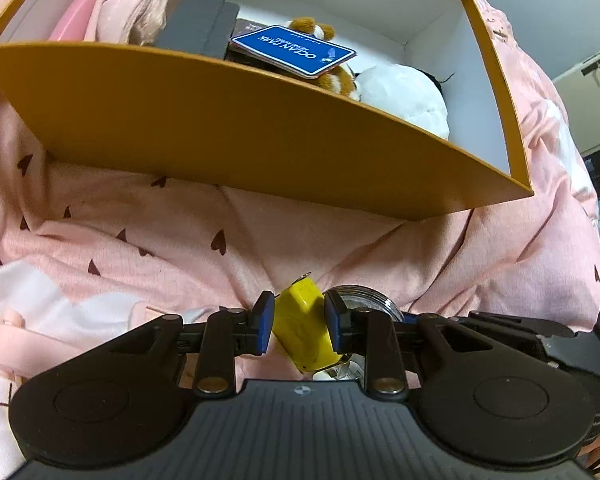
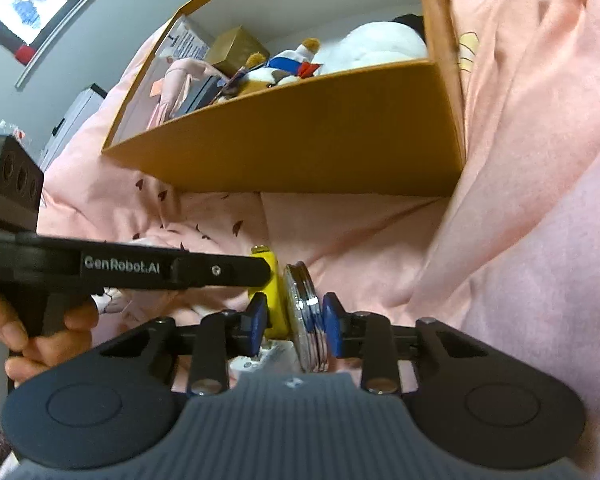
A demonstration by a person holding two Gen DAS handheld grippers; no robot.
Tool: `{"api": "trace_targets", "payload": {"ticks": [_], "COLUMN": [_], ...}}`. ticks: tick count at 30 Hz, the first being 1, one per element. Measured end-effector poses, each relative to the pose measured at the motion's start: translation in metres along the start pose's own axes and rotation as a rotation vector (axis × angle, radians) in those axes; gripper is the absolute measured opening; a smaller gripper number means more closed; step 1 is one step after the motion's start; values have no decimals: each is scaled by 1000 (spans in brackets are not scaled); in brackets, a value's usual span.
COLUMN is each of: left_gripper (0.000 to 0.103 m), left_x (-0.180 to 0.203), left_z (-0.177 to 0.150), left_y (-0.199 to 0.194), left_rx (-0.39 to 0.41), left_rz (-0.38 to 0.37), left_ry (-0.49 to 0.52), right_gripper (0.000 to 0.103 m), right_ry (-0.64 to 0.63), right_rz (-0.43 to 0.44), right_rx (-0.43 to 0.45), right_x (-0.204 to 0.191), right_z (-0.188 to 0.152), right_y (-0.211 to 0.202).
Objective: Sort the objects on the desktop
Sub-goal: 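Lift the glitter container and tape measure off the bedspread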
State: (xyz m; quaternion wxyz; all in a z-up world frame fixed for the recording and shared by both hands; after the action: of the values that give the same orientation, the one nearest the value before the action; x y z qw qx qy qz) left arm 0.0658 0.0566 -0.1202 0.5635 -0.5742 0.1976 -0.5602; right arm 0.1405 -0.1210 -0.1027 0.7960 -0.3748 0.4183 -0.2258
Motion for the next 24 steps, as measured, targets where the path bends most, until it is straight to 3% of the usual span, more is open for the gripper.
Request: {"api": "trace_targets", "payload": {"ticks": [6,16,24], "left_gripper": [31,32,32], "left_x": [-2,-5,-9], "left_z": [0,0,1], "left_y": [4,6,8], "left_rx": [-8,-4,-29], "left_rz": [-11,-2,8], "left_ry": [-24,-89,-175], "right_gripper": [29,18,18], "right_ry": [-76,-121,-151], "right_rz": [-60,-29,-28], "right_rx": [-37,-35,-39], "right_x": [-11,-14,-21], "right_z": [-1,0,-4], "right_y": [9,12,11]}}
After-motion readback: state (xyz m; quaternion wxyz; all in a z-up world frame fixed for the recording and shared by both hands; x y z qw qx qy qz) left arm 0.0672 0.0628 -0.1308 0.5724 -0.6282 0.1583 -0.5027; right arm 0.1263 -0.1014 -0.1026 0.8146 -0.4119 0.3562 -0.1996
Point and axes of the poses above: each gripper's, at about its wrist camera, not at the fingertips, and y roughly the way its jaws point, x to its right, z to its top, the point moved 2 cm from there along y, roughly the way its jaws point, and after that the axes turned 3 degrees about y, right-handed, at the moved point
